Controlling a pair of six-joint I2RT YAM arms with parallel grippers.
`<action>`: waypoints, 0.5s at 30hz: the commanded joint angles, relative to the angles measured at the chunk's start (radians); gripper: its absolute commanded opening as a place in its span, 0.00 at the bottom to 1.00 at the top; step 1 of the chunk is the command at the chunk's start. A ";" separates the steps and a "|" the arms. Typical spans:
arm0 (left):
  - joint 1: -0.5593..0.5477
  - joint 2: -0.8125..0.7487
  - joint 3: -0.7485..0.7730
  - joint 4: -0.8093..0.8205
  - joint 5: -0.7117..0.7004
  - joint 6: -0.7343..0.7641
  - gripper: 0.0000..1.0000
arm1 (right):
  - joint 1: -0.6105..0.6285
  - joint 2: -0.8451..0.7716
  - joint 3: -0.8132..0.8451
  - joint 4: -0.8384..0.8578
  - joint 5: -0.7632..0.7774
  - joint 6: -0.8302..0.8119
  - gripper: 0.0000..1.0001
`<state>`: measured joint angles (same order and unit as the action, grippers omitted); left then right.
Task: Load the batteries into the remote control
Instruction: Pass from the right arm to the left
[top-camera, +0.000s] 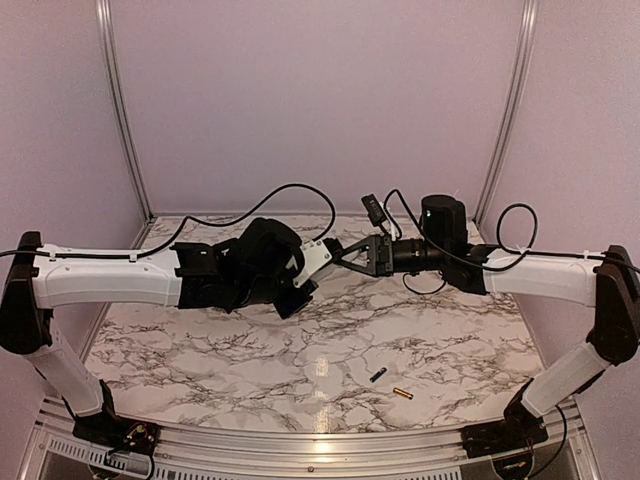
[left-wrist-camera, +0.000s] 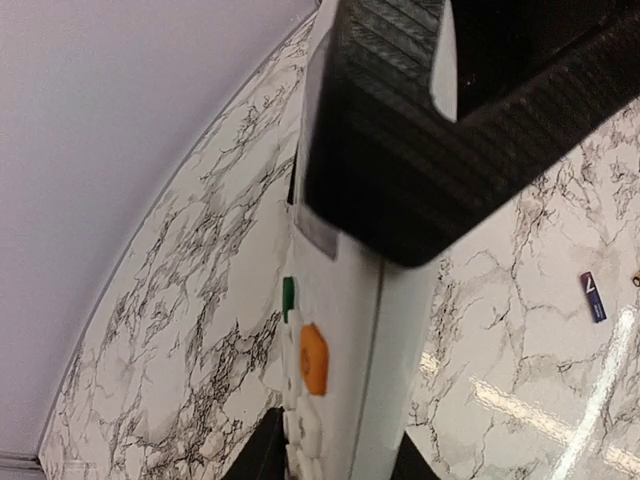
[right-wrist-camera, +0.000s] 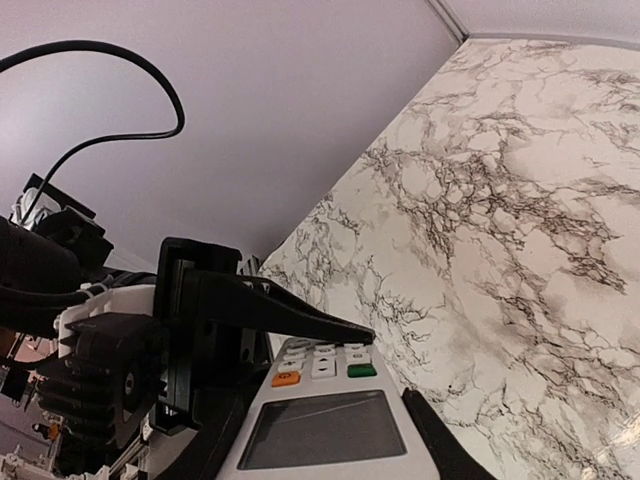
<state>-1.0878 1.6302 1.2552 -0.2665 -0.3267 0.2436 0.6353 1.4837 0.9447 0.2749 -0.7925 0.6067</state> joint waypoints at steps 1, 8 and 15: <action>-0.001 0.000 0.021 -0.025 -0.016 -0.027 0.19 | 0.004 0.004 0.011 -0.002 0.001 -0.009 0.33; 0.015 -0.071 -0.023 0.025 0.093 -0.077 0.02 | -0.016 -0.059 0.032 -0.031 0.008 -0.074 0.82; 0.080 -0.172 -0.097 0.150 0.424 -0.177 0.00 | -0.029 -0.155 0.051 -0.032 -0.037 -0.246 0.96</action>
<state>-1.0428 1.5311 1.1854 -0.2344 -0.1310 0.1471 0.6121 1.3903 0.9520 0.2340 -0.8028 0.4839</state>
